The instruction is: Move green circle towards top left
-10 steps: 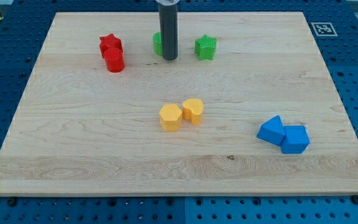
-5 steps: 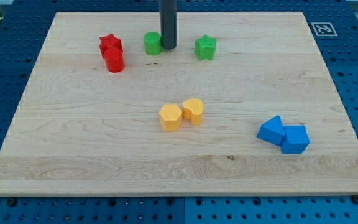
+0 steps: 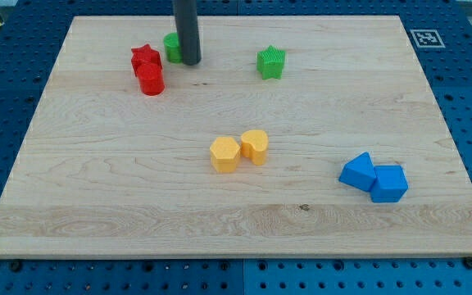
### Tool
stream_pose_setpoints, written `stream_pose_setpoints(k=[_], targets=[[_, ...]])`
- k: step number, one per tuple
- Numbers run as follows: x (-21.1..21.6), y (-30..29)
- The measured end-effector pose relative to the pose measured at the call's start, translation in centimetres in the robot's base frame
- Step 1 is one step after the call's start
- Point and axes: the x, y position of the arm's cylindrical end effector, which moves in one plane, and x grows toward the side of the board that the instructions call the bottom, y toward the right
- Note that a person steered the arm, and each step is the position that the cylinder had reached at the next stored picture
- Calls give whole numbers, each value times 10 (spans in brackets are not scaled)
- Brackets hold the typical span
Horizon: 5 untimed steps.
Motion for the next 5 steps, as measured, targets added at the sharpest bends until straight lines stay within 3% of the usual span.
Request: stream_pose_setpoints(k=[3,5], targets=[[-6,-3],[-37,-28]])
